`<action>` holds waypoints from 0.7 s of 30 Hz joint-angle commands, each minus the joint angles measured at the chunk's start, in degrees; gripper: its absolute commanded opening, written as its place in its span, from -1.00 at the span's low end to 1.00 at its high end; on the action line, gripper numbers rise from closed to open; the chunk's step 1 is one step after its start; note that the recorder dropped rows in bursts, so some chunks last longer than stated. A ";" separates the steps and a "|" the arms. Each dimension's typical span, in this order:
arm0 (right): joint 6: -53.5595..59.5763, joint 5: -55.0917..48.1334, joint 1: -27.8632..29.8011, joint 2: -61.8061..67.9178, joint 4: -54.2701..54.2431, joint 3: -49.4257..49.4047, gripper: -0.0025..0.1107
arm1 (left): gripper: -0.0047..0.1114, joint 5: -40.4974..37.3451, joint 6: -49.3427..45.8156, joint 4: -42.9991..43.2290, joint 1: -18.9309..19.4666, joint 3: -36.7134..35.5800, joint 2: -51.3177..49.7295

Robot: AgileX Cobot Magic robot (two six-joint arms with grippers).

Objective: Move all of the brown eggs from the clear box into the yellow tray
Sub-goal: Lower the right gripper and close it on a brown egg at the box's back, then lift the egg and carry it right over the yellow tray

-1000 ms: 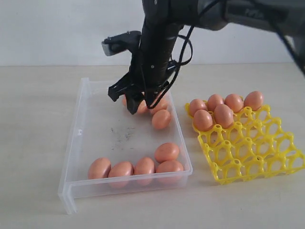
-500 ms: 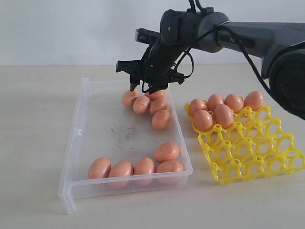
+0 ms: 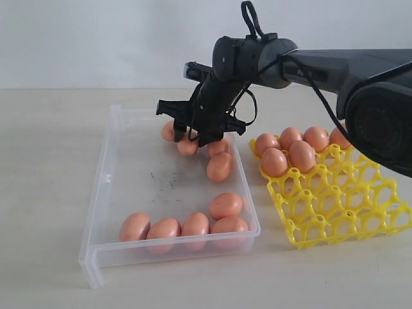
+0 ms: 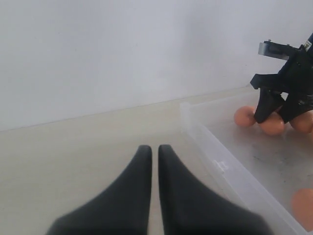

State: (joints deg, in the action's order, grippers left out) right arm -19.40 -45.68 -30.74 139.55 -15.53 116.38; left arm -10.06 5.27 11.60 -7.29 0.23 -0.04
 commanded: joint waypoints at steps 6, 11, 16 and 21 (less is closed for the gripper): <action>3.43 -0.45 0.26 0.38 1.72 0.30 -0.43 | -0.85 0.18 0.29 -0.13 -0.33 -0.23 0.04; 19.09 1.46 0.26 0.38 0.88 0.30 -0.96 | -0.85 0.18 0.29 -0.13 -0.33 -0.23 0.04; 29.59 10.21 -1.83 0.05 -1.12 -1.37 -0.96 | -0.85 0.18 0.29 -0.13 -0.33 -0.23 0.04; 41.42 34.67 -4.49 -2.19 -16.57 -10.77 -0.96 | -0.85 0.18 0.29 -0.13 -0.33 -0.23 0.04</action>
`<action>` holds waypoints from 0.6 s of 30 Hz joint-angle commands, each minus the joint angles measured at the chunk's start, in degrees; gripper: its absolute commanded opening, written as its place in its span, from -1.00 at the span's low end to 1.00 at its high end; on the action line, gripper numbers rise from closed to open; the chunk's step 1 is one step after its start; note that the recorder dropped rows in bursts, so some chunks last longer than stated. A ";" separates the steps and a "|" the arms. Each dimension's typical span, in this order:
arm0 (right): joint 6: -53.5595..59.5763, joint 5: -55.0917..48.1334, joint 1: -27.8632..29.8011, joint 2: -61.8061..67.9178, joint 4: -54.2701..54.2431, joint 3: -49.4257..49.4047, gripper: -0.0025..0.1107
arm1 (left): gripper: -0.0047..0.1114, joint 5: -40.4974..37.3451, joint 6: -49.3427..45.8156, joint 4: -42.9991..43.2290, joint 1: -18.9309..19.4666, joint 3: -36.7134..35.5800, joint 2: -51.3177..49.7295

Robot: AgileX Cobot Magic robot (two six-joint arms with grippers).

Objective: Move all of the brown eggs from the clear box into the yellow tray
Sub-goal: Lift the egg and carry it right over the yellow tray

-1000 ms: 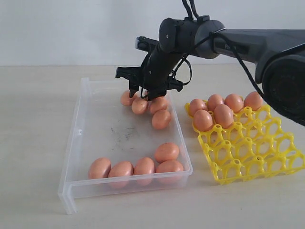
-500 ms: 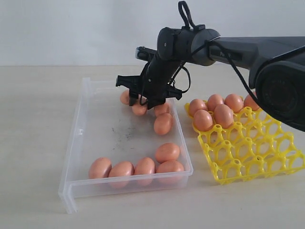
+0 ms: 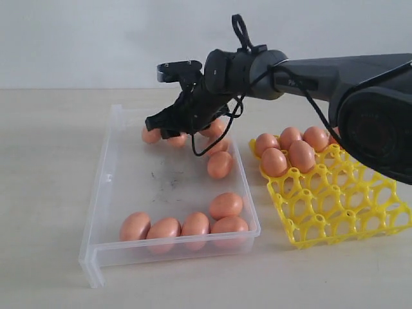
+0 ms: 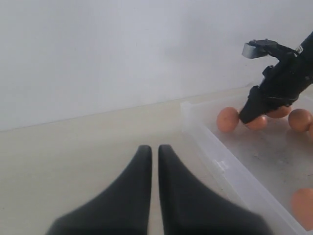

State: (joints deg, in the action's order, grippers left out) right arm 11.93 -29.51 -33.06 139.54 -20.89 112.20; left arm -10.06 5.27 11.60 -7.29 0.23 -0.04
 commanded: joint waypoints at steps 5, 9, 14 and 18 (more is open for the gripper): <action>10.63 46.56 -6.24 -4.27 -15.44 -18.69 -0.96 | -0.85 0.18 0.29 -0.13 -0.33 -0.23 0.04; -9.05 66.43 -7.92 -6.65 1.79 -28.18 -0.96 | -0.85 0.18 0.29 -0.13 -0.33 -0.23 0.04; -33.04 96.69 -6.93 -7.61 21.94 -38.84 -0.96 | -0.85 0.18 0.29 -0.13 -0.33 -0.23 0.04; -37.36 99.47 -6.66 -8.91 22.88 -44.93 -0.96 | -0.85 0.18 0.29 -0.13 -0.33 -0.23 0.04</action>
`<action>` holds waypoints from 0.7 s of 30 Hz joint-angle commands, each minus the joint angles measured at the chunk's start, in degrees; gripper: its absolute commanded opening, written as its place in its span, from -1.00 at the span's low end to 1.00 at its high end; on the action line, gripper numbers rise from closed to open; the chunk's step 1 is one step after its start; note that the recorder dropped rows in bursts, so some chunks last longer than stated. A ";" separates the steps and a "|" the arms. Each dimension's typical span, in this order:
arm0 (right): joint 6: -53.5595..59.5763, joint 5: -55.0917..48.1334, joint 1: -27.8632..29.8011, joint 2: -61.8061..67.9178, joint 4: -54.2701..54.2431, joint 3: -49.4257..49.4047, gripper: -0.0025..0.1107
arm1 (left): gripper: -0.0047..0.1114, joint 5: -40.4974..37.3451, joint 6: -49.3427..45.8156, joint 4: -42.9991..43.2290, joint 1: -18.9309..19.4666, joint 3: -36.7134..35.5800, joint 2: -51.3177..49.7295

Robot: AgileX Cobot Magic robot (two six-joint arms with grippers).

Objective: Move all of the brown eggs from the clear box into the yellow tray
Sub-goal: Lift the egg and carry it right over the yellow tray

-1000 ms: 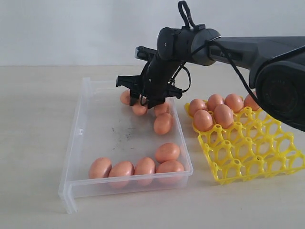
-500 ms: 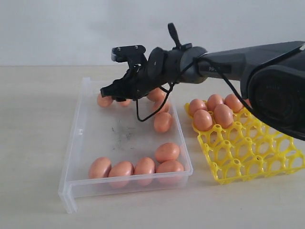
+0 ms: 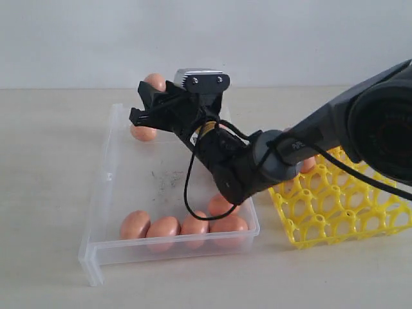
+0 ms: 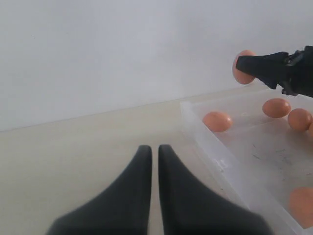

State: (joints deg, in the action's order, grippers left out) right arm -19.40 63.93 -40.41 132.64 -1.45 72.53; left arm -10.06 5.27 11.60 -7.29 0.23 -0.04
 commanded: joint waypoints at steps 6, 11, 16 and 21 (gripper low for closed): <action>0.68 6.03 1.01 -9.48 3.76 -16.70 -0.96 | -0.85 0.18 0.29 -0.13 -0.33 -0.23 0.04; 7.26 6.03 2.75 -20.01 3.29 -28.63 -0.96 | -0.85 0.18 0.29 -0.13 -0.33 -0.23 0.04; 8.62 6.03 8.01 -28.52 -4.12 -43.35 -0.96 | -0.85 0.18 0.29 -0.13 -0.33 -0.23 0.04; 8.62 6.03 14.38 -32.17 -5.85 -53.86 -0.96 | -0.85 0.18 0.29 -0.13 -0.33 -0.23 0.04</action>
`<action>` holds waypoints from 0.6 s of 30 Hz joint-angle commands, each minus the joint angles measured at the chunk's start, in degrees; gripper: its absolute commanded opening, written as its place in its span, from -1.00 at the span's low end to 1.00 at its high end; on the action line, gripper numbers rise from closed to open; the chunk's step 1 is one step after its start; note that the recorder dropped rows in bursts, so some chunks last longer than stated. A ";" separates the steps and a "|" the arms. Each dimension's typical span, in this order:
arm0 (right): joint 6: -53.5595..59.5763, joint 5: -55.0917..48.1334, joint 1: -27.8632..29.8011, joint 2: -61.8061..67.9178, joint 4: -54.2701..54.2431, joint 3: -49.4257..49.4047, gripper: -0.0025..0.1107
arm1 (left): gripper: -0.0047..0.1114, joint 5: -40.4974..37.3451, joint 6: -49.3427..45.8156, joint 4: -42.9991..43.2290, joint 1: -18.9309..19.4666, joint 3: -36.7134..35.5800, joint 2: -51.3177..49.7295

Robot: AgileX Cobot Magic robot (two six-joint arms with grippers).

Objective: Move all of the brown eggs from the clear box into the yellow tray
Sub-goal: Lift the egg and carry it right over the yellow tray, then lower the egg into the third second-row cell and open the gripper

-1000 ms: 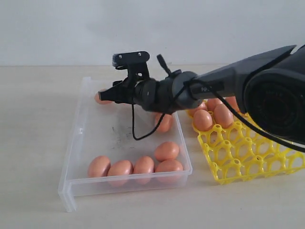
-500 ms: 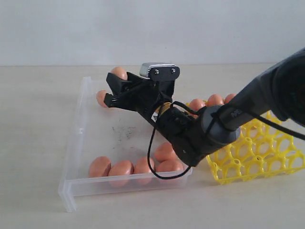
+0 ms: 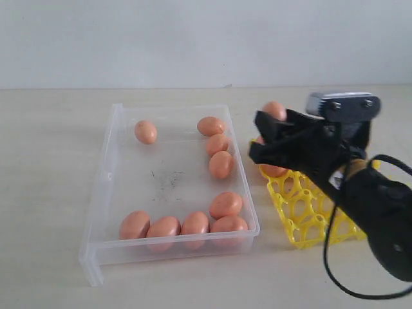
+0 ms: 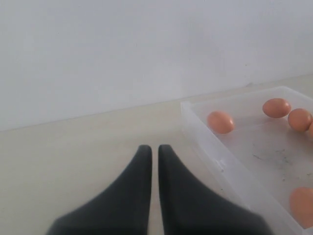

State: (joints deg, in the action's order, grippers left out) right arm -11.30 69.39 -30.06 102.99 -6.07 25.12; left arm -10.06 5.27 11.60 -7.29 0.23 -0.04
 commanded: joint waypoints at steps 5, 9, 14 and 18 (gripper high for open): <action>0.69 0.57 8.47 -1.53 -1.24 -8.33 -0.96 | -0.85 0.18 0.29 -0.13 -0.33 -0.23 0.04; -3.08 0.57 13.00 0.55 -1.24 -7.66 -0.96 | -0.85 0.18 0.29 -0.13 -0.33 -0.23 0.04; -5.70 0.57 17.62 5.22 1.54 -5.27 -0.96 | -0.85 0.18 0.29 -0.13 -0.33 -0.23 0.04; -7.51 0.57 18.19 8.83 7.63 -1.85 -0.96 | -0.85 0.18 0.29 -0.13 -0.33 -0.23 0.04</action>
State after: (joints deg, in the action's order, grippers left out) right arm -17.72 69.31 -12.44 110.00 -3.43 21.26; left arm -10.06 5.27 11.60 -7.29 0.23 -0.04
